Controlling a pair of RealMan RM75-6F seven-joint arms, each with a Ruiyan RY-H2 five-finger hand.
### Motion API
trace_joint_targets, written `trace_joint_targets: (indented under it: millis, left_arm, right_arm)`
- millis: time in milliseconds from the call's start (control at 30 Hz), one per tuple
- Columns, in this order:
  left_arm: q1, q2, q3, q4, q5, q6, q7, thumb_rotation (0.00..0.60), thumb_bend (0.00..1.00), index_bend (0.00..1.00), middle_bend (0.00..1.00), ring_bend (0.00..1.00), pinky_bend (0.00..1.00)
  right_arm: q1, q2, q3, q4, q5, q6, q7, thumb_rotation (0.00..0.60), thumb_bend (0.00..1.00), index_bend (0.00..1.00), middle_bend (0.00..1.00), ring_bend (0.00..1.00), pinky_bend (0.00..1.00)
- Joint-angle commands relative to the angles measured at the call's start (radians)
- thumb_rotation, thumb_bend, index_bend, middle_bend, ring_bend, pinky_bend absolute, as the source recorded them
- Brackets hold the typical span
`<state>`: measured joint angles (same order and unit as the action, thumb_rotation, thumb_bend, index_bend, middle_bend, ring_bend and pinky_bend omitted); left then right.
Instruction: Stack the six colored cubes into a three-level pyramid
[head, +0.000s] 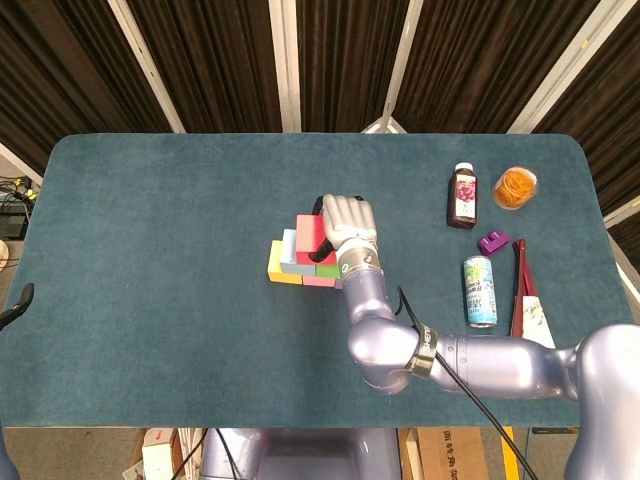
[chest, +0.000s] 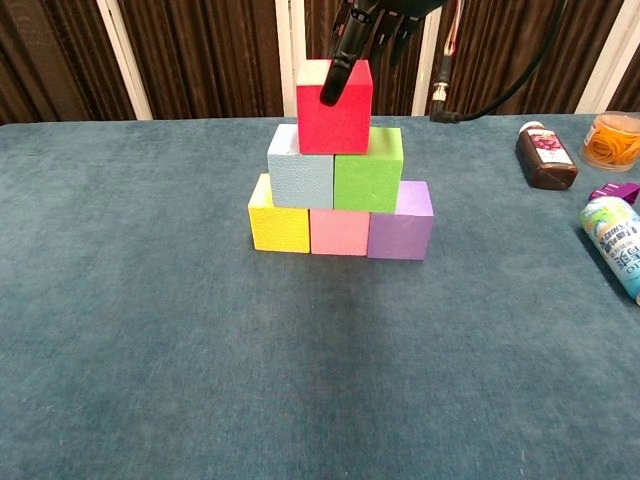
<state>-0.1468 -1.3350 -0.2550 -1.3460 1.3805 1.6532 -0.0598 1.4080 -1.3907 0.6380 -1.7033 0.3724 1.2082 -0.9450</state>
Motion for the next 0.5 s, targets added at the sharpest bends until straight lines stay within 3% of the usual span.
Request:
trace_joint_targets:
  millis: [33,500]
  left_arm:
    - [0.000,0.000,0.000,0.000,0.000,0.001,0.001,0.600,0.32,0.13,0.00,0.00,0.00]
    - [0.000,-0.001,-0.002,0.001,-0.002,0.001,0.000,0.600,0.32,0.13,0.00,0.00,0.00]
  right_arm:
    - [0.000,-0.002,0.001,0.002,0.000,0.002,0.001,0.600,0.20,0.37,0.32,0.26,0.13]
    - [0.002,-0.010,0.010,0.004,-0.006,0.017,0.003,0.600,0.20,0.36,0.31,0.26,0.13]
